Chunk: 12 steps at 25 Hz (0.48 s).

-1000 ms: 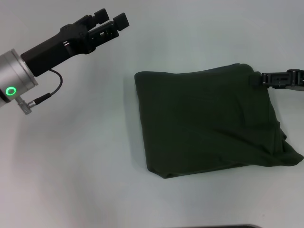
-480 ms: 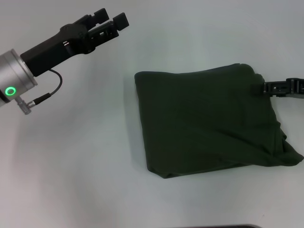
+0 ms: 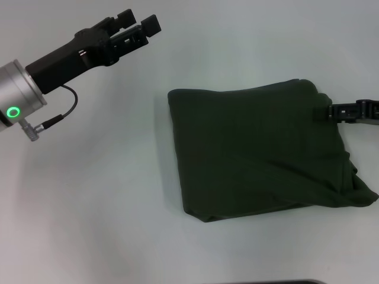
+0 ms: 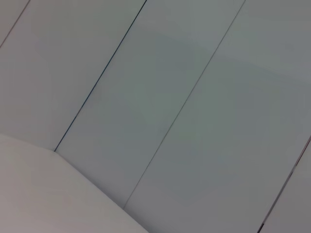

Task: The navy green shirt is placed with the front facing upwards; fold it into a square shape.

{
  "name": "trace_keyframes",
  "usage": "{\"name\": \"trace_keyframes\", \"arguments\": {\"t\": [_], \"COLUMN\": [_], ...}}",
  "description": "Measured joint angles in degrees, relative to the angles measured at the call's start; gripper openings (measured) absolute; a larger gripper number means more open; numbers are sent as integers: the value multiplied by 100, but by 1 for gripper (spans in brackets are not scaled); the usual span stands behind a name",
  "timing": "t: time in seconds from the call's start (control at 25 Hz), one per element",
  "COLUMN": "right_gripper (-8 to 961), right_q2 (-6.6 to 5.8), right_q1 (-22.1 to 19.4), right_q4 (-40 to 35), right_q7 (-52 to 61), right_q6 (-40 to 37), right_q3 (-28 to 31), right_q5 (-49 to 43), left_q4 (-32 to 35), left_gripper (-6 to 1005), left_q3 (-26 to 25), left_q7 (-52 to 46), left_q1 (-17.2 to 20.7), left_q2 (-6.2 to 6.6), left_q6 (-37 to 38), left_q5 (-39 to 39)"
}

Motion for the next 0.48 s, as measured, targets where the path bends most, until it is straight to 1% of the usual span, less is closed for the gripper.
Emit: {"name": "trace_keyframes", "arguments": {"t": [0.48], "right_gripper": [732], "right_q2": [51], "right_q1": [104], "right_q4": [157], "right_q7": [7], "right_q6": [132], "right_q3": [-106], "right_q5": [4], "left_q4": [0], "left_gripper": [904], "left_q3": [0], "left_q7": [9], "left_q1": [0], "left_q2": [0], "left_q6": [-6], "left_q5": [-17]}}
